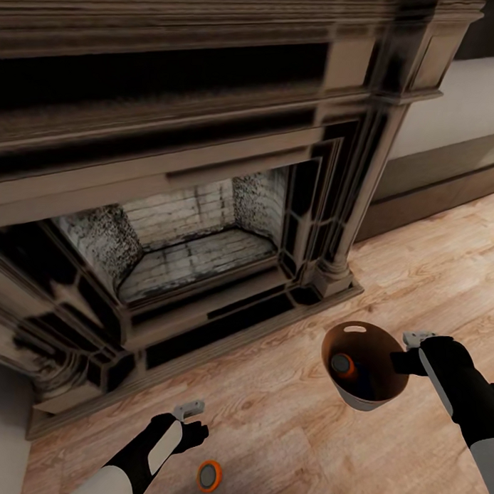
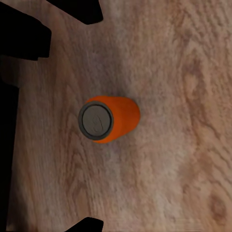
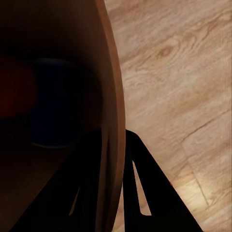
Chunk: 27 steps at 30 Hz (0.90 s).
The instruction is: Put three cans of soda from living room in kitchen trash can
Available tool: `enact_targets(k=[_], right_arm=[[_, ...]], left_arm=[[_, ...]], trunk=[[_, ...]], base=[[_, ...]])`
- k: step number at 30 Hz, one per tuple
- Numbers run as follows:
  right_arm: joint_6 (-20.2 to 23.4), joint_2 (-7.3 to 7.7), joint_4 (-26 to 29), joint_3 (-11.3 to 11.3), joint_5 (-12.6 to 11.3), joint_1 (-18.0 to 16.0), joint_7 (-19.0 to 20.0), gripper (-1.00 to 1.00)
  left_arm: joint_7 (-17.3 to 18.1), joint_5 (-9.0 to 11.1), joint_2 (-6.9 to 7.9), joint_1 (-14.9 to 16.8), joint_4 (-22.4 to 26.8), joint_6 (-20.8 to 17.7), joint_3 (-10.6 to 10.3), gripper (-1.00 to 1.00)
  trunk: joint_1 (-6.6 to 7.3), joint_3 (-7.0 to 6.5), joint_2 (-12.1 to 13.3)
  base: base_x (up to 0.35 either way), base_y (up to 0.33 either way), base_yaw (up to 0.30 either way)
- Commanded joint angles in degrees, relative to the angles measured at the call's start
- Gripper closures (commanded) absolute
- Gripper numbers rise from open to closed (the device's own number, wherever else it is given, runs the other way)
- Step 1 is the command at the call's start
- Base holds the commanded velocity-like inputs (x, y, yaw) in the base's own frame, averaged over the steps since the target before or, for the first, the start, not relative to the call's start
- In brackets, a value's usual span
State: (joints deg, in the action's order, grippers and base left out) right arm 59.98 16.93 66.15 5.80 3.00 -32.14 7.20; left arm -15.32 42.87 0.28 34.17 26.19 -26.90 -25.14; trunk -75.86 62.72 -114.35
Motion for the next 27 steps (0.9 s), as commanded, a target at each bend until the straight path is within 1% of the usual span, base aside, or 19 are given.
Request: enact_targets(k=[1,27], right_arm=[[0.02,-0.08,0.04,0.01,-0.62,-0.03,0.27,1.00],[0.02,-0.14,0.12,0.00,-0.62,-0.03,0.27,1.00]], left_arm=[[0.01,-0.03,-0.01,-0.03,0.00,0.00,0.02,-1.00],[0.50,-0.22,-0.34,-0.07,-0.03,0.48,-0.12,-1.00]], trunk=[[-0.22,0.18,-0.42],[-5.93,4.85,-10.85]], base=[[0.000,0.000,0.000],[0.000,0.000,0.000]])
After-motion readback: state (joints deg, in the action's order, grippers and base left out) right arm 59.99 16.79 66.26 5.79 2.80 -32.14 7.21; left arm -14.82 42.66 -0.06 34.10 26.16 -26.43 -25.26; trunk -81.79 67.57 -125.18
